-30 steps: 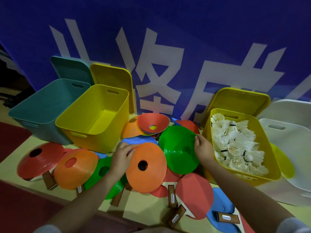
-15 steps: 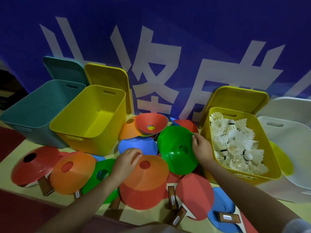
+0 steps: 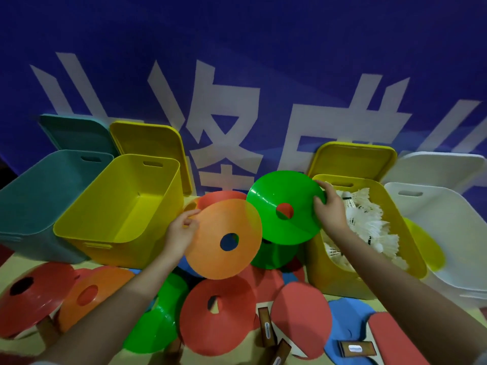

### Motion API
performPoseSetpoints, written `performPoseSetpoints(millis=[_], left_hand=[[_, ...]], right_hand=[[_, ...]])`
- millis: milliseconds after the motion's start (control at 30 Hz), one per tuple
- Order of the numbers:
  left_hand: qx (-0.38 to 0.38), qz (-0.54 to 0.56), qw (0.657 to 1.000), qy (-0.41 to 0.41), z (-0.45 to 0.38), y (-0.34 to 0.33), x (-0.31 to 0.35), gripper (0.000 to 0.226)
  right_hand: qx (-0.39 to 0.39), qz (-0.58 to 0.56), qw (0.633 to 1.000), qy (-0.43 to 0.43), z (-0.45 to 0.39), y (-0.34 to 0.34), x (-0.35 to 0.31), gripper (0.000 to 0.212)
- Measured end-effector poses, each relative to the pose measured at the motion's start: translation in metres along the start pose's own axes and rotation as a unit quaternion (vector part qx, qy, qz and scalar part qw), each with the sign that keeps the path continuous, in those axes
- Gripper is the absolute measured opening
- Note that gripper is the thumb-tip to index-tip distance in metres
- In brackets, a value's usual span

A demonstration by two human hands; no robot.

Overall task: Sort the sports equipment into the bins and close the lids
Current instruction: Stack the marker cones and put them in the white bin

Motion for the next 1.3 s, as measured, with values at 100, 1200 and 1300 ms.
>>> performPoseSetpoints(millis=[100, 1200, 1300], left_hand=[[-0.025, 0.01, 1.0, -0.009, -0.003, -0.02, 0.029, 0.027], [-0.052, 0.125, 0.989, 0.054, 0.1, -0.312, 0.233, 0.038], [-0.045, 0.109, 0.992, 0.044, 0.103, -0.327, 0.248, 0.037]], right_hand=[[0.032, -0.014, 0.999, -0.024, -0.004, 0.029, 0.012, 0.044], [-0.028, 0.074, 0.959, -0.272, -0.058, 0.303, 0.277, 0.054], [-0.11, 0.235, 0.929, -0.264, -0.07, 0.303, 0.295, 0.05]])
Point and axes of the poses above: each hand's wrist, its own z-axis away from the middle knuckle, its own y-axis out of the back of the hand, x = y × z, the point moved 7 cm from there along -z, towards the middle knuckle, and after that the axes turned 11 degrees about -z, right-handed, at the moved point
